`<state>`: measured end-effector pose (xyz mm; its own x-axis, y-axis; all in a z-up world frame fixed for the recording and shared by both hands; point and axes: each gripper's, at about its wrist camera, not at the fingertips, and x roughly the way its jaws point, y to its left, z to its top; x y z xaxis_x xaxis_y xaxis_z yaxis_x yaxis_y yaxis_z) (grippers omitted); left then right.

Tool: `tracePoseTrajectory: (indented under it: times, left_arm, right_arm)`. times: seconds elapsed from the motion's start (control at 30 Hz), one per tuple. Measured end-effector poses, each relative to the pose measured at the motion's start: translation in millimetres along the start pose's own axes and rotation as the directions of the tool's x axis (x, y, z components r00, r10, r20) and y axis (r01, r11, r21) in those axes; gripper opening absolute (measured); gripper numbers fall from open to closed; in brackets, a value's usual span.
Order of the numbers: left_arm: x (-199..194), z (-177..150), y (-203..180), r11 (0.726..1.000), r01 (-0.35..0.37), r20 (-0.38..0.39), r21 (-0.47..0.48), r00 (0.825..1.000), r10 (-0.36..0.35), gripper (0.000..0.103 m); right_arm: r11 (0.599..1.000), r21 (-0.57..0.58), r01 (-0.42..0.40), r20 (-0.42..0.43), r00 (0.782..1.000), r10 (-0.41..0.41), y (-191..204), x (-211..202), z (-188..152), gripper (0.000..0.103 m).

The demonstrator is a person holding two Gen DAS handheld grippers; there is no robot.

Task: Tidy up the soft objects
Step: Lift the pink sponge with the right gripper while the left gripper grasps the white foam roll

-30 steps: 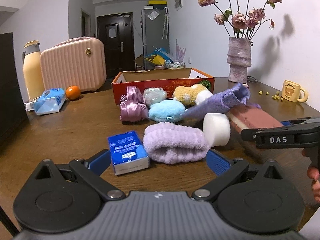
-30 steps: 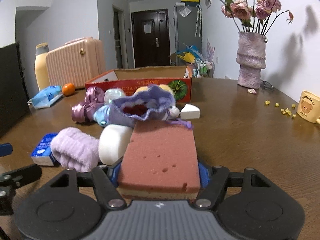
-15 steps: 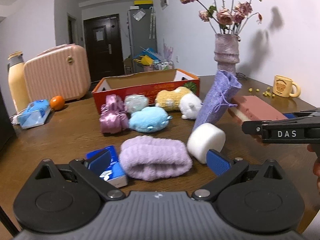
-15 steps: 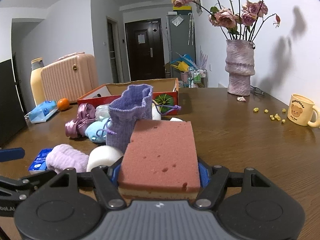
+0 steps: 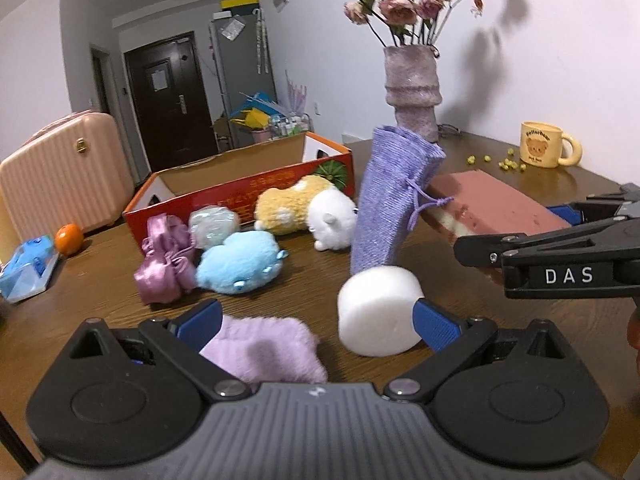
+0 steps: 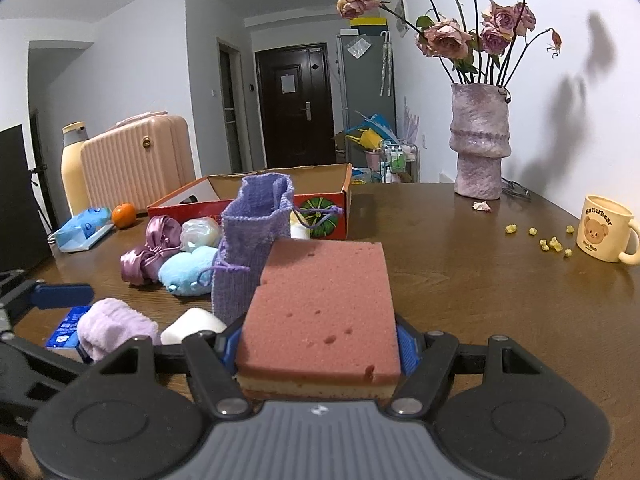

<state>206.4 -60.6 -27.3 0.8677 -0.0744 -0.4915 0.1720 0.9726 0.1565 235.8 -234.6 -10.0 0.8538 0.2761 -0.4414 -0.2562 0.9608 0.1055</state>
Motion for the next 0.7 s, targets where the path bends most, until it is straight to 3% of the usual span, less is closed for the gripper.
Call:
tracePoseTrajectory:
  times: [0.57, 0.7]
  left_arm:
    - [47.1, 8.3, -33.6, 0.995, 0.049, -0.062, 0.086, 0.997, -0.044, 0.103]
    - [54.5, 9.2, -33.6, 0.996, 0.059, -0.077, 0.072, 0.996, -0.054, 0.096]
  right_arm:
    - [0.995, 0.031, -0.092, 0.035, 0.995, 0.091, -14.2, 8.5, -6.6, 0.07]
    - [0.995, 0.036, -0.097, 0.038, 0.995, 0.096, -14.6, 8.4, -7.9, 0.07]
